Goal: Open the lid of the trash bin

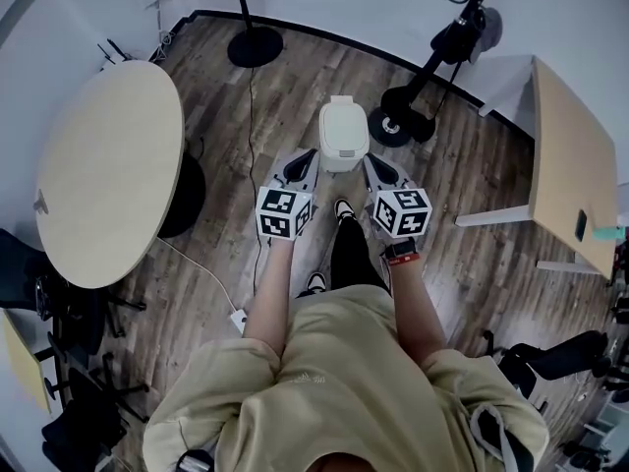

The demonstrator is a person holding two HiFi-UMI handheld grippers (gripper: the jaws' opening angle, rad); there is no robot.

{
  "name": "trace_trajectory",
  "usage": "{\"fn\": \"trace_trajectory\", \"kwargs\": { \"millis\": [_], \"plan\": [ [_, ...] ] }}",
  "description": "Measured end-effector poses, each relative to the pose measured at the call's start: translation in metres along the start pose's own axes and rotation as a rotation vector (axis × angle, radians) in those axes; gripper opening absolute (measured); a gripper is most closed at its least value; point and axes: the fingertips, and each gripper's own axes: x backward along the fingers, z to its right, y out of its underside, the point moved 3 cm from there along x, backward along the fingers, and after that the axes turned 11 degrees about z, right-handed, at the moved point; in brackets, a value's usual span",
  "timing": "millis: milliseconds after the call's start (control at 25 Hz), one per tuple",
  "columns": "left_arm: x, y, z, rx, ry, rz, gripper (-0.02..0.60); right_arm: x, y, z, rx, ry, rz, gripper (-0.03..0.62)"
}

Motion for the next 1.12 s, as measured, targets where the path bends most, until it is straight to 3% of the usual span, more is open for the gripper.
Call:
{"fn": "trace_trajectory", "kwargs": {
  "millis": [680, 1120],
  "plan": [
    [-0.111, 0.095, -0.055, 0.076, 0.012, -0.198, 0.023, -0.106, 0.095, 0.085, -0.024, -0.065, -0.249, 0.017],
    [-0.149, 0.142, -0.077, 0.107, 0.043, -0.272, 0.023, -0.147, 0.143, 0.108, 0.088, -0.225, -0.389, 0.017]
  ]
}}
